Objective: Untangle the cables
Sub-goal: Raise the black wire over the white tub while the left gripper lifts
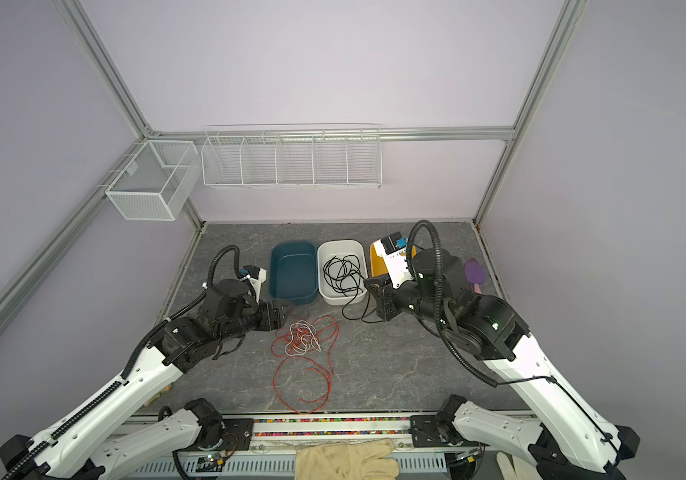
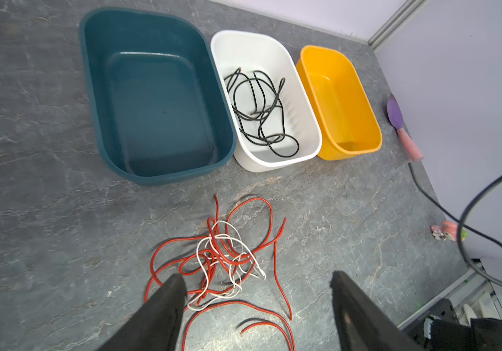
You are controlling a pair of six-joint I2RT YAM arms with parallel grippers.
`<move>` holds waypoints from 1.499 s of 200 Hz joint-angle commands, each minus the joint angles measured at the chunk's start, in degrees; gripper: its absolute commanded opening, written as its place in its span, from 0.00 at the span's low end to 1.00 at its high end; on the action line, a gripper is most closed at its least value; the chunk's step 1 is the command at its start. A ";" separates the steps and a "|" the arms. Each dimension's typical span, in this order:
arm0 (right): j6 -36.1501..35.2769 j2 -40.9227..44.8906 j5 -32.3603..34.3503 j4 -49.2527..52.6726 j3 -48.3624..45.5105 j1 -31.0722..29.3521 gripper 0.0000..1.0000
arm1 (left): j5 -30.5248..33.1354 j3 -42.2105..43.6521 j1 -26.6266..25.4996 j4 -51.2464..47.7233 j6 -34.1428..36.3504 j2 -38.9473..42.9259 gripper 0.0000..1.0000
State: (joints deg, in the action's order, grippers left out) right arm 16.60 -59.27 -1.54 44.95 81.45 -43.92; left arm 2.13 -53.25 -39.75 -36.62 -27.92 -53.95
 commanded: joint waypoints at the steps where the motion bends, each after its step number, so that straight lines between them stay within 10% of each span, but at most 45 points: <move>1: -1.26 -1.97 -3.76 -3.18 0.93 2.24 0.06 | 6.33 -2.84 0.28 -5.25 4.97 -0.70 0.85; 31: -0.72 -5.99 -7.97 -4.62 2.10 5.81 0.06 | 14.39 -3.04 0.37 -1.05 5.83 0.92 1.00; 173: 2.08 -28.30 -15.13 -10.41 14.35 13.44 0.06 | 36.70 7.07 0.55 27.29 14.68 6.30 0.99; 300: 3.74 -46.88 -19.50 -18.28 19.72 16.80 0.06 | 35.10 10.92 0.55 29.68 13.77 12.09 0.99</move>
State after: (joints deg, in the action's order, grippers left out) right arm 19.77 -104.03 -19.16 30.65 99.44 -27.44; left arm 38.11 -41.56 -39.38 -7.20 -13.91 -42.39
